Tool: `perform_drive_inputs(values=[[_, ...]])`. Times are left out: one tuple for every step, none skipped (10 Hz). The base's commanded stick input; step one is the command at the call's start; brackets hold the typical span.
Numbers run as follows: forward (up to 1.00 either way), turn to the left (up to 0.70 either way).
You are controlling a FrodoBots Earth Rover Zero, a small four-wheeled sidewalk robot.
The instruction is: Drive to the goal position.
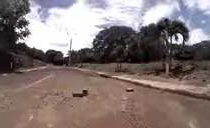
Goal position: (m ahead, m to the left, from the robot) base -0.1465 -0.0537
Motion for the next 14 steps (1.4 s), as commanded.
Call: perform_drive_inputs(values=[[1.0,0.0],[1.0,0.0],[1.0,0.0],[1.0,0.0],[1.0,0.0],[1.0,0.0],[1.0,0.0],[1.0,0.0],[1.0,0.0],[1.0,0.0],[1.0,0.0],[1.0,0.0],[1.0,0.0],[1.0,0.0]])
